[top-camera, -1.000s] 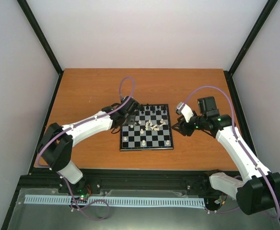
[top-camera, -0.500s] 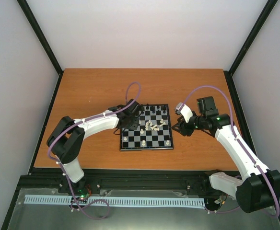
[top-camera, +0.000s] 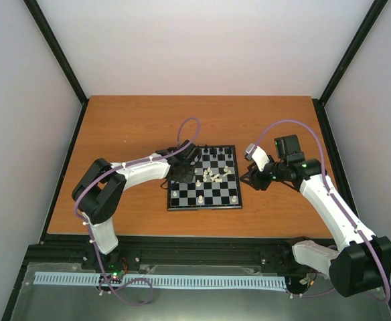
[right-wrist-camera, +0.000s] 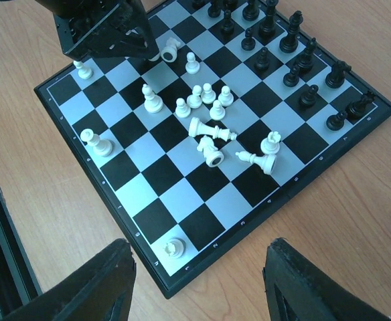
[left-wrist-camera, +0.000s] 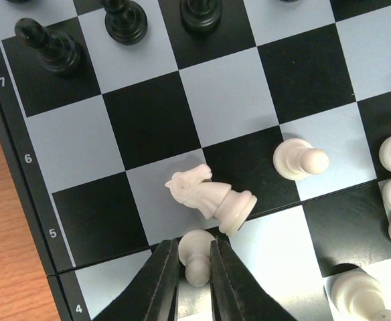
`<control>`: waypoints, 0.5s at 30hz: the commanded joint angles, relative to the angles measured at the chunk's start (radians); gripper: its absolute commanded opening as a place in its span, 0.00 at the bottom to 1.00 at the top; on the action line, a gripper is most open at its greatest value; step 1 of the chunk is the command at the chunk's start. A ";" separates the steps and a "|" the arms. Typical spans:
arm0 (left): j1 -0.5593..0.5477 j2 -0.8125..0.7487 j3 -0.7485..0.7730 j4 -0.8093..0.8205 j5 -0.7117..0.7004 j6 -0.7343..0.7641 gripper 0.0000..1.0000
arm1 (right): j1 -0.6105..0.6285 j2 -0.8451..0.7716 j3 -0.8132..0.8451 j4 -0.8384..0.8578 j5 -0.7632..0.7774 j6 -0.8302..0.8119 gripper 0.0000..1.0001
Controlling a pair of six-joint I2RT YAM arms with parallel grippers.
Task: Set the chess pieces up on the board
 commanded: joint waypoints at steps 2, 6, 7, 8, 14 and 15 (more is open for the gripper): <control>0.002 -0.006 0.032 -0.014 -0.017 0.005 0.12 | -0.003 0.007 -0.011 0.002 -0.005 -0.014 0.54; 0.000 -0.046 0.017 -0.040 -0.018 0.012 0.09 | -0.003 0.012 -0.011 0.001 -0.004 -0.014 0.54; -0.002 -0.064 0.008 -0.046 -0.018 0.012 0.09 | -0.003 0.013 -0.011 0.001 -0.005 -0.014 0.54; -0.006 -0.085 -0.003 -0.054 -0.018 0.011 0.09 | -0.003 0.014 -0.011 0.000 -0.005 -0.014 0.54; -0.063 -0.185 -0.082 -0.101 0.033 0.034 0.09 | -0.002 0.017 -0.011 -0.001 -0.009 -0.016 0.54; -0.079 -0.192 -0.090 -0.113 0.029 0.037 0.09 | -0.003 0.018 -0.011 -0.002 -0.010 -0.017 0.54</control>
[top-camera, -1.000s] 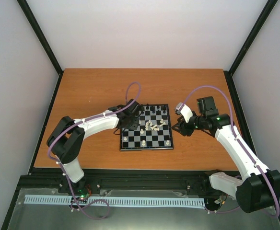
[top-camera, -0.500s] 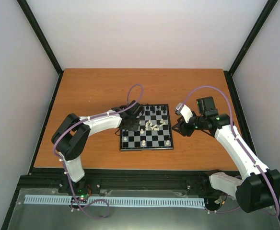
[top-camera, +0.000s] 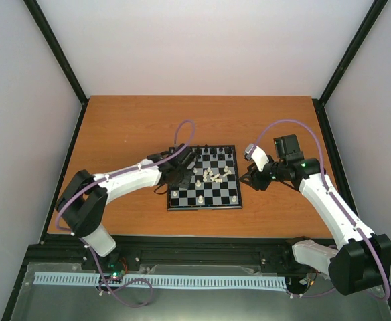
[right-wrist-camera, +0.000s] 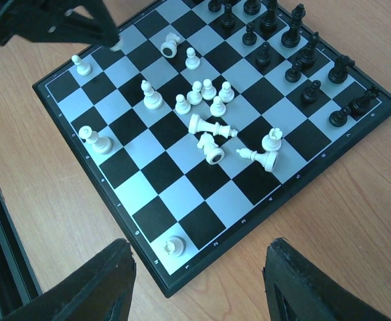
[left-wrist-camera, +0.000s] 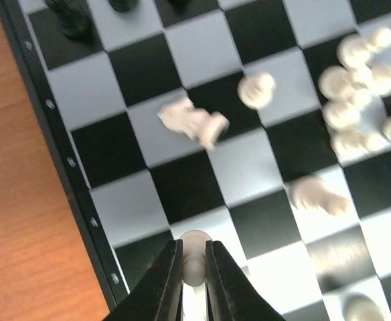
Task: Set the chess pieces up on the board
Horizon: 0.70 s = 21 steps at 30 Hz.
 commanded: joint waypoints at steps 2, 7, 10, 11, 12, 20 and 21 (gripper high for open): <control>-0.069 -0.065 -0.038 -0.085 0.021 0.037 0.09 | -0.003 0.006 -0.009 -0.002 -0.014 -0.014 0.54; -0.085 -0.069 -0.049 -0.075 0.090 0.064 0.09 | -0.003 0.007 -0.009 -0.004 -0.018 -0.013 0.54; -0.092 -0.048 -0.039 -0.083 0.097 0.070 0.09 | -0.004 0.005 -0.009 -0.005 -0.019 -0.014 0.54; -0.092 -0.041 -0.036 -0.087 0.093 0.072 0.09 | -0.003 0.005 -0.009 -0.006 -0.019 -0.014 0.54; -0.093 -0.036 -0.036 -0.088 0.090 0.072 0.09 | -0.004 0.005 -0.009 -0.006 -0.019 -0.014 0.54; -0.094 -0.013 -0.046 -0.086 0.105 0.076 0.09 | -0.004 0.012 -0.009 -0.008 -0.021 -0.017 0.54; -0.094 -0.008 -0.045 -0.086 0.107 0.077 0.09 | -0.003 0.012 -0.009 -0.009 -0.023 -0.017 0.54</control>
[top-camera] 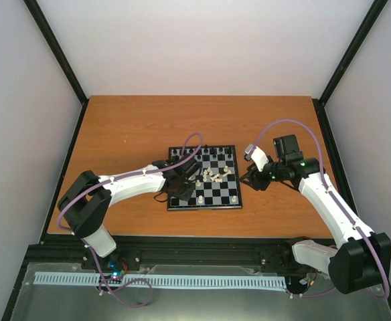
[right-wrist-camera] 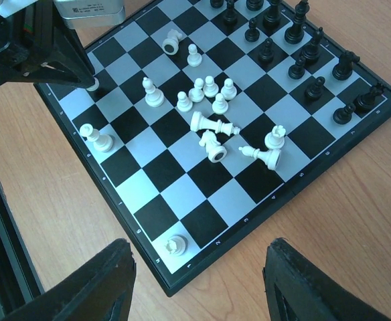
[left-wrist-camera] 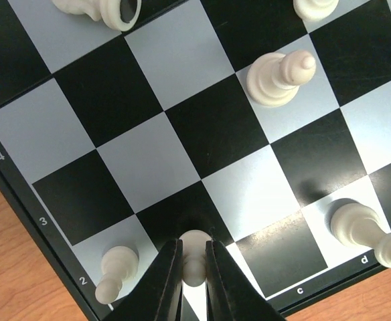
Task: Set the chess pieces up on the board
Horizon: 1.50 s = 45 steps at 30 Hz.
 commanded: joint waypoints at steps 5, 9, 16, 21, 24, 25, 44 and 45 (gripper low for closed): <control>-0.006 0.035 0.014 -0.003 0.018 0.024 0.09 | -0.003 0.006 -0.010 -0.007 -0.021 -0.017 0.54; -0.006 0.047 0.018 -0.010 0.002 0.019 0.10 | -0.002 0.003 -0.008 -0.007 -0.020 -0.017 0.54; -0.007 0.038 0.018 -0.008 -0.008 0.016 0.12 | -0.002 0.002 -0.009 -0.008 -0.021 -0.017 0.54; -0.006 0.036 0.018 0.001 -0.017 0.013 0.11 | -0.002 0.000 -0.008 -0.008 -0.023 -0.018 0.54; -0.007 0.033 0.023 -0.002 -0.018 0.009 0.11 | -0.003 -0.001 -0.009 -0.008 -0.023 -0.018 0.54; -0.006 0.027 0.024 -0.005 -0.018 0.008 0.13 | -0.003 -0.001 -0.008 -0.008 -0.023 -0.018 0.54; 0.083 -0.353 -0.033 0.016 -0.254 -0.172 0.62 | 0.097 0.130 0.118 -0.001 0.040 0.032 0.53; 0.105 -0.383 -0.044 0.009 -0.234 -0.186 0.69 | 0.126 0.157 0.143 -0.006 0.065 0.037 0.53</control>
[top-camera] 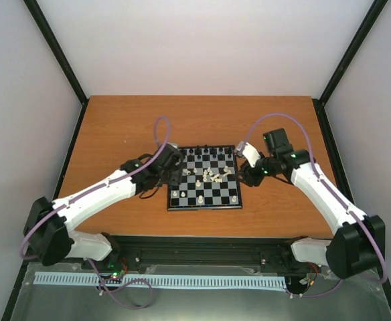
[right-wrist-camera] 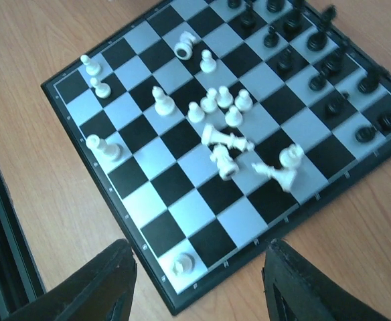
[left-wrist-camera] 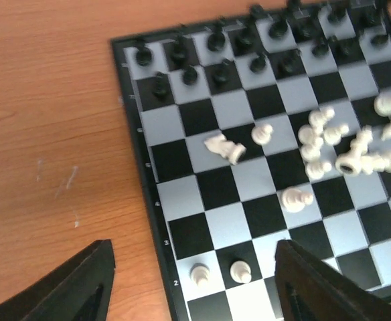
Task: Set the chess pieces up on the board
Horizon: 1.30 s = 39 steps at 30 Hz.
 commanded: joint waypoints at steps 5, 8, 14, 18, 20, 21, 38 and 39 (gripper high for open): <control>0.177 -0.219 -0.015 -0.080 0.122 -0.101 0.88 | 0.235 0.226 0.227 0.001 0.174 0.058 0.53; 0.240 -0.238 0.031 -0.154 0.157 -0.060 0.88 | 0.308 0.358 0.330 -0.011 0.217 0.083 0.53; 0.453 -0.269 -0.043 -0.133 0.205 0.004 0.83 | 0.423 0.584 0.532 -0.054 0.328 0.103 0.51; 0.608 -0.334 -0.064 -0.084 0.285 0.009 0.85 | 0.461 0.702 0.647 -0.090 0.354 0.114 0.51; 0.648 -0.341 -0.076 -0.075 0.331 0.008 0.85 | 0.474 0.752 0.694 -0.109 0.367 0.116 0.51; 0.654 -0.339 -0.080 -0.077 0.342 0.010 0.85 | 0.477 0.778 0.716 -0.118 0.370 0.120 0.51; 0.655 -0.340 -0.092 -0.071 0.356 0.021 0.85 | 0.491 1.002 0.899 -0.202 0.402 0.166 0.52; 0.655 -0.342 -0.093 -0.070 0.356 0.023 0.85 | 0.491 1.007 0.904 -0.203 0.396 0.167 0.52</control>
